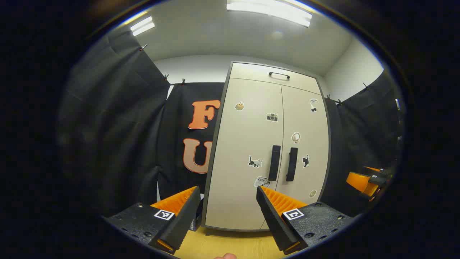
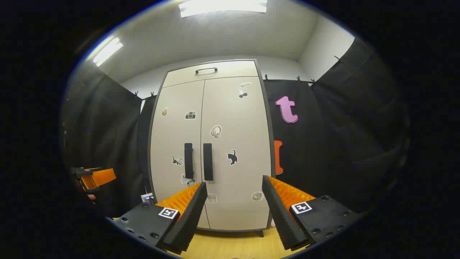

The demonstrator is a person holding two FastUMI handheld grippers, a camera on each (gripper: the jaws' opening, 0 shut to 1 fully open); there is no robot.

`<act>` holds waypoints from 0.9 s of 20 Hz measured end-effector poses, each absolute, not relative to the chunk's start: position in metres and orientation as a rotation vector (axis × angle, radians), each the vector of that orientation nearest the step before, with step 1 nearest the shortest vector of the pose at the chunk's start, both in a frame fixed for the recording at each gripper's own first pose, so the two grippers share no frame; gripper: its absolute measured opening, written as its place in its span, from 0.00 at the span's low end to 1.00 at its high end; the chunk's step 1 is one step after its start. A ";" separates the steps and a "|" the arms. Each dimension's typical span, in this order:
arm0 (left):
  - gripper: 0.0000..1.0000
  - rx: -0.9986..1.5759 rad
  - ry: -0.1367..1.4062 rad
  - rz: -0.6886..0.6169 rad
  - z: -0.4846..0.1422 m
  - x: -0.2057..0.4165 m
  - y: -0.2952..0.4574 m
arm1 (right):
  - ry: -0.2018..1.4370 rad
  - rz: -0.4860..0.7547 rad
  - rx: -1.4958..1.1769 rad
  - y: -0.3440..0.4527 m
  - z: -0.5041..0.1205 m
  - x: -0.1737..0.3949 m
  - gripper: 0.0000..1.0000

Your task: Open the right door of the double-door shoe cabinet with the right hand, and open the left door with the left hand.

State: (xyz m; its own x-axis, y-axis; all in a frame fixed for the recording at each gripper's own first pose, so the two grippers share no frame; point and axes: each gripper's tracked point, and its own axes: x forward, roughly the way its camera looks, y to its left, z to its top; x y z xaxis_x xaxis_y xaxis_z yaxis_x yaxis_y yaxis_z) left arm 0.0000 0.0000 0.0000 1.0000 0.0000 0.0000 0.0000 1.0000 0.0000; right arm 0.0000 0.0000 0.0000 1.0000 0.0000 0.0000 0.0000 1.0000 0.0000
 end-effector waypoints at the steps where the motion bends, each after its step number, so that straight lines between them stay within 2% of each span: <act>1: 0.94 0.003 0.008 0.007 0.000 0.002 0.001 | 0.005 0.007 0.003 0.005 -0.001 0.002 0.89; 2: 0.94 0.002 0.012 0.013 0.000 0.003 0.002 | 0.010 0.020 0.006 0.012 -0.001 0.006 0.98; 4: 0.92 0.001 0.016 0.016 0.000 0.006 0.002 | 0.001 0.039 0.004 0.020 0.002 0.010 0.98; 5: 0.94 0.001 0.013 0.012 0.001 0.008 0.001 | -0.011 0.035 -0.002 0.021 0.004 0.012 0.98; 18: 0.94 -0.024 -0.054 -0.074 0.015 0.015 -0.036 | -0.032 0.024 0.041 0.019 0.013 0.018 0.99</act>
State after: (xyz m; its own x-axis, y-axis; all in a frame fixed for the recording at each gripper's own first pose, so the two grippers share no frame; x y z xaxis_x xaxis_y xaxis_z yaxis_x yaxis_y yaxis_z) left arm 0.0152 -0.0358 0.0154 0.9958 -0.0732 0.0546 0.0745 0.9970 -0.0225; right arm 0.0182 0.0189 0.0131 0.9992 0.0231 0.0329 -0.0244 0.9989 0.0401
